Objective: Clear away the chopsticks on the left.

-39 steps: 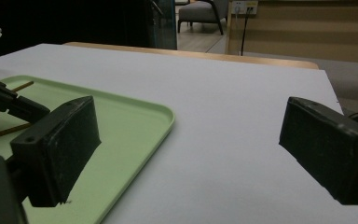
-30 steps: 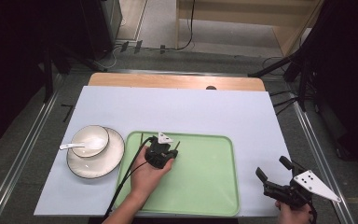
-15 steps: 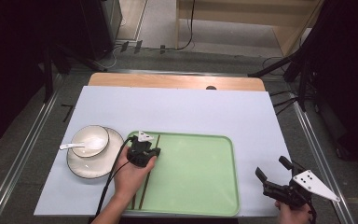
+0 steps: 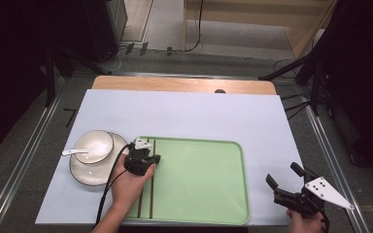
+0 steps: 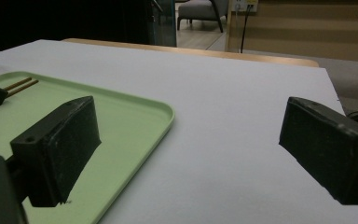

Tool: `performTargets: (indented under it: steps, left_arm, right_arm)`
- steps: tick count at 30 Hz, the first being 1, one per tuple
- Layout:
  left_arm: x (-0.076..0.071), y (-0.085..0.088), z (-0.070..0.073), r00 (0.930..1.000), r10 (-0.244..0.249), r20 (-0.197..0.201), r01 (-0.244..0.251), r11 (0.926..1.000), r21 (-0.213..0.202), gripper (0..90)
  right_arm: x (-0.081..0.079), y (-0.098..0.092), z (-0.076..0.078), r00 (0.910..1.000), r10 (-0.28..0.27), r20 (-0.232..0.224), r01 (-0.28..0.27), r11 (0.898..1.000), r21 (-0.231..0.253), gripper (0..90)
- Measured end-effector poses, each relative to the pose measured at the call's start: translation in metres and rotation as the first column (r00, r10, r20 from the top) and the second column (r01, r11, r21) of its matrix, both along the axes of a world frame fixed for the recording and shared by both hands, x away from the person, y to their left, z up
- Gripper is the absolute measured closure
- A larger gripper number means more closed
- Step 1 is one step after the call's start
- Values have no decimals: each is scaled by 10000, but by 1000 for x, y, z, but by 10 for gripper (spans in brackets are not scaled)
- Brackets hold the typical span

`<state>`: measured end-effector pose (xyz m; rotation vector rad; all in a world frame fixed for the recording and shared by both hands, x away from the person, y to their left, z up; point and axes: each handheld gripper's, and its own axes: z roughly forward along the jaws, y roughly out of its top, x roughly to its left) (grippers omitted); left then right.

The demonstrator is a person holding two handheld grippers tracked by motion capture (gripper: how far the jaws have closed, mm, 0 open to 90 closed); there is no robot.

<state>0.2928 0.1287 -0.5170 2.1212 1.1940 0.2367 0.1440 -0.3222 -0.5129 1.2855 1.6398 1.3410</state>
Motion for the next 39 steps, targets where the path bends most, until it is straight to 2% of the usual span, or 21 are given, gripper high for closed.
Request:
performTargets:
  steps: [3, 4, 5, 6, 7, 8, 9, 10, 12, 15, 16, 17, 19, 20, 21, 22, 26, 34, 37, 38, 39]
  left_arm:
    - [-2, 1, 1, 9999, -68, 87, 70, 9998, -206, 900]
    - [-3, 2, 2, 9998, -71, 177, 77, 9993, -354, 830]
    - [-6, 5, 4, 9988, -114, 485, 148, 9974, -711, 785]
    - [-6, 5, 4, 9988, -114, 485, 148, 9974, -711, 738]
    - [-10, 8, 8, 9974, -118, 714, 192, 9944, -1036, 709]
    - [-10, 8, 8, 9974, -118, 714, 192, 9944, -1036, 681]
    - [-15, 12, 12, 9913, -183, 1306, 327, 9935, -1092, 643]
    - [-17, 13, 14, 9877, -188, 1555, 366, 9930, -1122, 600]
    - [-21, 19, 17, 9799, -90, 1993, 395, 9879, -1500, 478]
    - [-26, 28, 23, 9815, -209, 1905, 609, 9765, -2067, 258]
    - [-26, 28, 23, 9815, -209, 1905, 609, 9765, -2067, 184]
    - [-33, 34, 27, 9780, -253, 2071, 715, 9732, -2187, 132]
    - [-36, 38, 28, 9745, -273, 2229, 767, 9733, -2163, 110]
    - [-43, 46, 29, 9686, -623, 2409, 1144, 9713, -2088, 26]
    - [-43, 46, 29, 9686, -623, 2409, 1144, 9713, -2088, 0]
    - [-48, 53, 29, 9675, -538, 2471, 1117, 9676, -2265, 0]
    - [-56, 66, 30, 9662, -292, 2560, 918, 9674, -2360, 0]
    - [-75, 98, 28, 9602, -86, 2791, 716, 9737, -2163, 0]
    - [-83, 117, 29, 9542, 205, 2984, 468, 9752, -2165, 0]
    - [-83, 117, 29, 9542, 205, 2984, 468, 9752, -2165, 0]
    - [-85, 128, 28, 9510, 391, 3067, 310, 9750, -2202, 0]
  right_arm:
    - [0, 0, 0, 10000, -7, -6, 7, 10000, -5, 52]
    - [0, -1, 0, 10000, -14, -9, 14, 10000, 4, 53]
    - [0, -1, 0, 10000, -16, -9, 16, 10000, -1, 53]
    - [0, -1, 0, 10000, -16, -9, 16, 10000, -1, 53]
    - [0, -1, 0, 10000, -3, -7, 3, 10000, 11, 53]
    - [0, -1, 0, 10000, -3, -7, 3, 10000, 11, 53]
    - [0, -1, -1, 10000, -5, -14, 5, 10000, 9, 54]
    - [1, -1, -1, 10000, 1, -14, -1, 10000, 15, 53]
    - [1, -1, -1, 10000, -3, -23, 3, 10000, 3, 54]
    - [0, 0, 0, 10000, 7, -56, -7, 10000, -22, 54]
    - [0, 0, 0, 10000, -1, -58, 1, 10000, -35, 53]
    - [0, 1, -1, 10000, -6, -46, 6, 10000, -49, 54]
    - [0, 1, -1, 10000, -9, -51, 9, 10000, -52, 54]
    - [0, 1, -1, 10000, -39, -66, 39, 10000, -50, 53]
    - [0, 1, -1, 10000, -57, -70, 57, 10000, -56, 54]
    - [0, 0, -1, 9999, -68, -78, 67, 9999, -80, 54]
    - [1, 1, -2, 9999, -95, -97, 94, 9999, -66, 53]
    - [2, 1, -4, 9995, -213, -240, 209, 9997, -149, 53]
    - [3, 2, -5, 9991, -291, -299, 286, 9994, -182, 54]
    - [3, 2, -5, 9991, -291, -299, 286, 9994, -182, 54]
    - [4, 2, -6, 9989, -324, -354, 316, 9993, -206, 54]
